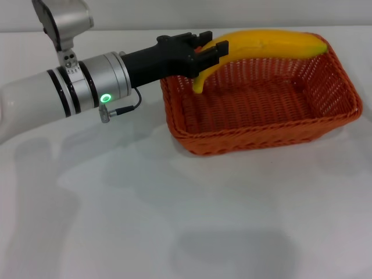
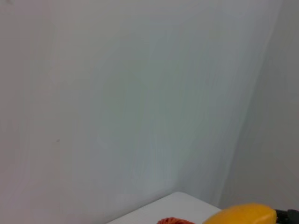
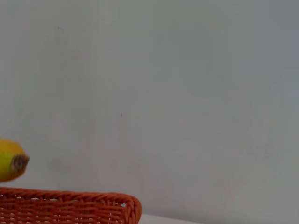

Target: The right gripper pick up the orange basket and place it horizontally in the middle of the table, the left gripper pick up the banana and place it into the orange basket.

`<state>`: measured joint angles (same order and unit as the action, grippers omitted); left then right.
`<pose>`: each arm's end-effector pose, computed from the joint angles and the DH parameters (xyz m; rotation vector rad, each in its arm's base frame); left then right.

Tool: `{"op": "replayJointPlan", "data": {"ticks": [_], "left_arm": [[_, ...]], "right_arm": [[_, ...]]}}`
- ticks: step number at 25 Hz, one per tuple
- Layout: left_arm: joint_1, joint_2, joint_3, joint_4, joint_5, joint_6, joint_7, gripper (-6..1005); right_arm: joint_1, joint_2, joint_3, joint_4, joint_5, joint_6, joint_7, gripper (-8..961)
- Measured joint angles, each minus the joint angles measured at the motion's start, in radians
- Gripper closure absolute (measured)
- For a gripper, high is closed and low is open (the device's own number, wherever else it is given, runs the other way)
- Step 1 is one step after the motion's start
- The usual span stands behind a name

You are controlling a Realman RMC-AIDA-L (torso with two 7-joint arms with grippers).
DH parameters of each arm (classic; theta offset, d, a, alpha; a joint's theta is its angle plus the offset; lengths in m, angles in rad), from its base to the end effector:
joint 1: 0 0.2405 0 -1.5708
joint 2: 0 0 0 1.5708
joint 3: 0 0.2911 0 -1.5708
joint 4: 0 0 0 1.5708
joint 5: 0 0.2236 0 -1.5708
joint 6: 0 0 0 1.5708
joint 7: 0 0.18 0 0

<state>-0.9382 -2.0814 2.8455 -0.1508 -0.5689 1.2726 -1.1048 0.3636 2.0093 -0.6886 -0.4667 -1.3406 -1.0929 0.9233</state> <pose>-0.1866 0.4547 -0.1073 -2.5152 -0.6486 -0.9657 0.3957 0.3950 0.0373 -1.8960 0.6222 0.6342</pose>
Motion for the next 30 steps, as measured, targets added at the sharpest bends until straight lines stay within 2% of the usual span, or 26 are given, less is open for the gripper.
{"op": "replayJointPlan", "data": {"ticks": [10, 14, 18, 24, 30], "left_arm": [[0.027, 0.001, -0.002, 0.030, -0.040, 0.015, 0.110, 556], [0.039, 0.002, -0.002, 0.031, -0.115, 0.025, 0.173, 387], [0.072, -0.001, -0.002, 0.034, -0.297, 0.072, 0.275, 196], [0.147, -0.002, -0.002, 0.116, -0.647, 0.197, 0.537, 118], [0.252, -0.005, -0.003, 0.259, -0.933, 0.232, 0.855, 120]], "right_arm": [[-0.003, 0.000, -0.001, 0.001, 0.000, -0.002, 0.000, 113], [-0.003, 0.000, -0.003, 0.001, 0.000, -0.002, 0.000, 113], [-0.003, 0.000, -0.008, 0.001, 0.000, -0.001, 0.000, 113], [-0.001, 0.000, -0.006, 0.009, -0.001, 0.004, -0.006, 113], [0.006, 0.000, -0.001, 0.022, 0.001, 0.005, -0.022, 113]]}}
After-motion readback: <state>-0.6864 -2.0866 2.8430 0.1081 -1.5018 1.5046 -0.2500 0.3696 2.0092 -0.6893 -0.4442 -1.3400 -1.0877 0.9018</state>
